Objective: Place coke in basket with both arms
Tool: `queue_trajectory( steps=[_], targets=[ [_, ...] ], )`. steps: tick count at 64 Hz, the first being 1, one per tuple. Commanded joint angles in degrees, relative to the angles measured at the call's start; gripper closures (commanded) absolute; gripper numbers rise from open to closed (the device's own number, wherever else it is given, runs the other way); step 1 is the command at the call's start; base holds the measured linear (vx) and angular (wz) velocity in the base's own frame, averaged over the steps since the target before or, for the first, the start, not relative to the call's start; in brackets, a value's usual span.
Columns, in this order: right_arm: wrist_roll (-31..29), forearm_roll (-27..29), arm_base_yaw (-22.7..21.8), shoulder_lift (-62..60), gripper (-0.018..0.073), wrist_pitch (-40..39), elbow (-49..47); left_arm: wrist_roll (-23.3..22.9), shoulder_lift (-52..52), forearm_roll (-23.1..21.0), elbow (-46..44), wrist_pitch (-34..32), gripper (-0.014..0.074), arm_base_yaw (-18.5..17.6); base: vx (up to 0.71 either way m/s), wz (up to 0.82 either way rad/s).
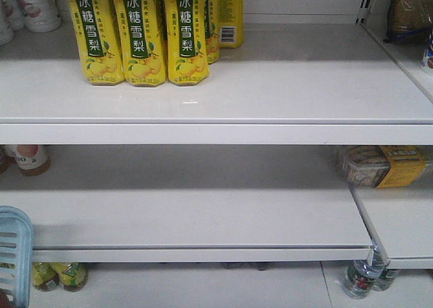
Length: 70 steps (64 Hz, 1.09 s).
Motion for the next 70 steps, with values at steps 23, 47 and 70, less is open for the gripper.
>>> queue_trajectory(
  steps=[23, 47, 70],
  targets=[
    [-0.3, -0.4, -0.4, 0.8, 0.0568, -4.3, -1.4, 0.6, -1.3, 1.6, 0.0, -9.5, 0.0603, -0.4, 0.00, 0.00],
    [-0.3, -0.4, -0.4, 0.8, 0.0568, -4.3, -1.4, 0.6, -1.3, 1.6, -0.3, -9.1, 0.0603, -0.4, 0.00, 0.00],
    [-0.3, -0.4, -0.4, 0.8, 0.0568, -4.3, -1.4, 0.6, -1.3, 1.6, -0.3, -9.1, 0.0603, -0.4, 0.00, 0.00]
  ],
)
